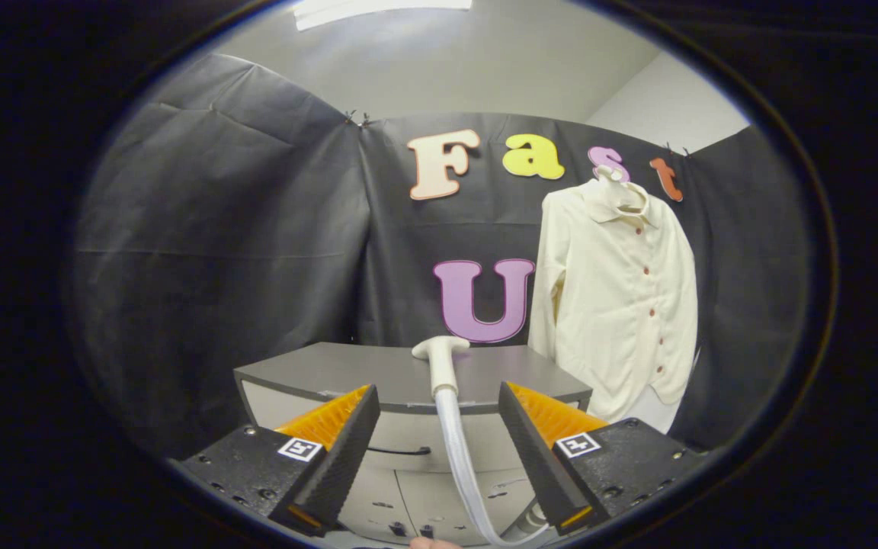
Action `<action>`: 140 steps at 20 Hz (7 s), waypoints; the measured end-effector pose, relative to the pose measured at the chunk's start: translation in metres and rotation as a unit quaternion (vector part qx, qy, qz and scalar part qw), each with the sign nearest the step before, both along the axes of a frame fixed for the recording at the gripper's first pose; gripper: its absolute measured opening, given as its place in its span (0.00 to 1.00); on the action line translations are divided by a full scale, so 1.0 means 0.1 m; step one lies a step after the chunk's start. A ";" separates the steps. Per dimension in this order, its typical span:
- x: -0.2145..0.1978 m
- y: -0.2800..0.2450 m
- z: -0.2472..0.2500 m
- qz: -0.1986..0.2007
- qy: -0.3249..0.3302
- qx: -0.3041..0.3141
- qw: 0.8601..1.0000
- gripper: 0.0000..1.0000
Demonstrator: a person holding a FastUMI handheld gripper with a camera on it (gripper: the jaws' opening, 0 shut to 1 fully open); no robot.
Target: Iron the clothes twice with a garment steamer, once on the left side and once on the right side.
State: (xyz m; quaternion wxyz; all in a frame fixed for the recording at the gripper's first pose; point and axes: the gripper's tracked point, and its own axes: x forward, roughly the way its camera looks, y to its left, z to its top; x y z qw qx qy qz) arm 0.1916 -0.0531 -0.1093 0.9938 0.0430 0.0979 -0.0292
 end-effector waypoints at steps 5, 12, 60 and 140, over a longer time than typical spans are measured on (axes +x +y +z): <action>0.43 -0.02 -0.17 0.011 0.031 0.015 0.999 0.95; 1.12 -0.08 -0.51 0.022 0.091 0.004 0.996 0.95; 0.61 -1.36 0.45 0.020 -0.029 -0.008 0.999 0.35; -0.32 -3.37 -1.84 -0.068 0.019 0.187 0.980 0.34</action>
